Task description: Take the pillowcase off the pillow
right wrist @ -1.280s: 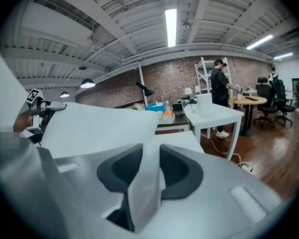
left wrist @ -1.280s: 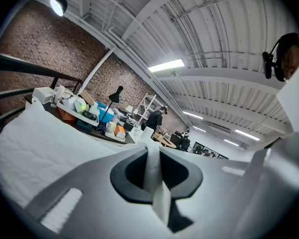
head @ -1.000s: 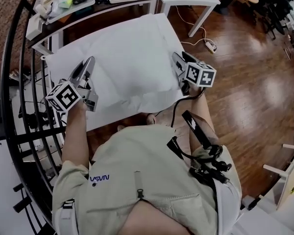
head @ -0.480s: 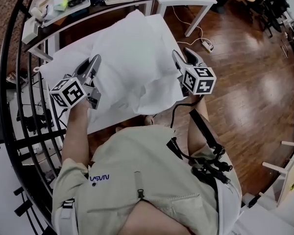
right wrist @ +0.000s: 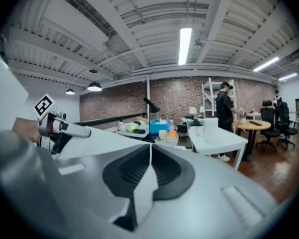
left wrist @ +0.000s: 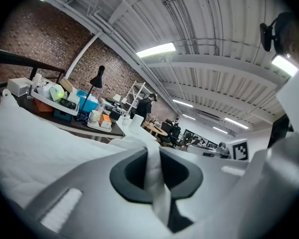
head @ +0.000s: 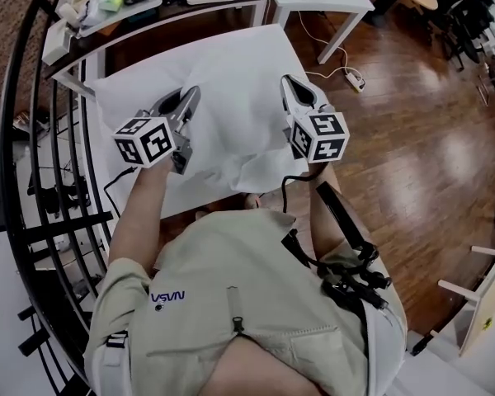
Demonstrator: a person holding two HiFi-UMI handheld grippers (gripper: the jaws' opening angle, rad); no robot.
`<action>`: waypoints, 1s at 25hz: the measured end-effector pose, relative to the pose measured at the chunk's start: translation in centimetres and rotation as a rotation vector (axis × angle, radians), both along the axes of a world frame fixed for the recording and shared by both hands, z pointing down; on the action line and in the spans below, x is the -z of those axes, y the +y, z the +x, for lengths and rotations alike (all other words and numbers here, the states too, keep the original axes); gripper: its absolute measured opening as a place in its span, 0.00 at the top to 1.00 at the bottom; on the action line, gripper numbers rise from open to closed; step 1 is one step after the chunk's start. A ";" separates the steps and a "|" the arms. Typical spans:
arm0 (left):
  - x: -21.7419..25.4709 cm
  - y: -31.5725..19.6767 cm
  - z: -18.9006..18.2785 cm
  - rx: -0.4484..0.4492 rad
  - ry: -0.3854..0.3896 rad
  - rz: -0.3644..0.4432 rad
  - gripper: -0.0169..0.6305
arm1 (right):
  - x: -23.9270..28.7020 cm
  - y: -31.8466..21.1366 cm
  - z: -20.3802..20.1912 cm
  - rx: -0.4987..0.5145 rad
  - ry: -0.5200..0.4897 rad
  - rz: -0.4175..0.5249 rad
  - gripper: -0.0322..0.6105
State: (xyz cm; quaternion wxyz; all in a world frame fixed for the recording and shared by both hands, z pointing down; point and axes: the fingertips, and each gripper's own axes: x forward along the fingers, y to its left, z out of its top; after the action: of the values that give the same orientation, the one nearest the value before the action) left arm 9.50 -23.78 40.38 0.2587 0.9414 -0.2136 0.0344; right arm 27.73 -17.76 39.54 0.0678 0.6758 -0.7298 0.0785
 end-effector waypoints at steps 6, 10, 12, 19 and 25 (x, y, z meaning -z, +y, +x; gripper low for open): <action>-8.2 -1.3 0.5 0.082 -0.199 0.064 0.91 | -4.4 -2.3 -3.6 0.058 -0.015 -0.087 0.94; -9.5 -1.7 0.3 0.072 -0.270 0.126 0.77 | -6.5 -2.7 -3.8 0.035 -0.045 -0.138 0.94; -8.7 -1.6 -0.8 0.092 -0.284 0.167 0.73 | -6.9 -2.6 -3.6 0.019 -0.045 -0.149 0.94; -5.2 1.1 -7.8 0.246 -0.465 0.473 0.78 | -5.8 -2.0 -1.2 -0.128 0.017 -0.140 0.94; -3.9 2.9 -11.1 0.282 -0.516 0.486 0.85 | -3.2 -4.0 -3.3 -0.142 0.101 -0.118 0.94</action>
State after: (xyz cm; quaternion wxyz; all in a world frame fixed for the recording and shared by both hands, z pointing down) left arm -1.63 -20.86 44.32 -0.0325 0.8970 -0.4012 0.1829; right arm 24.45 -21.78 42.72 0.1384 0.7237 -0.6698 0.0918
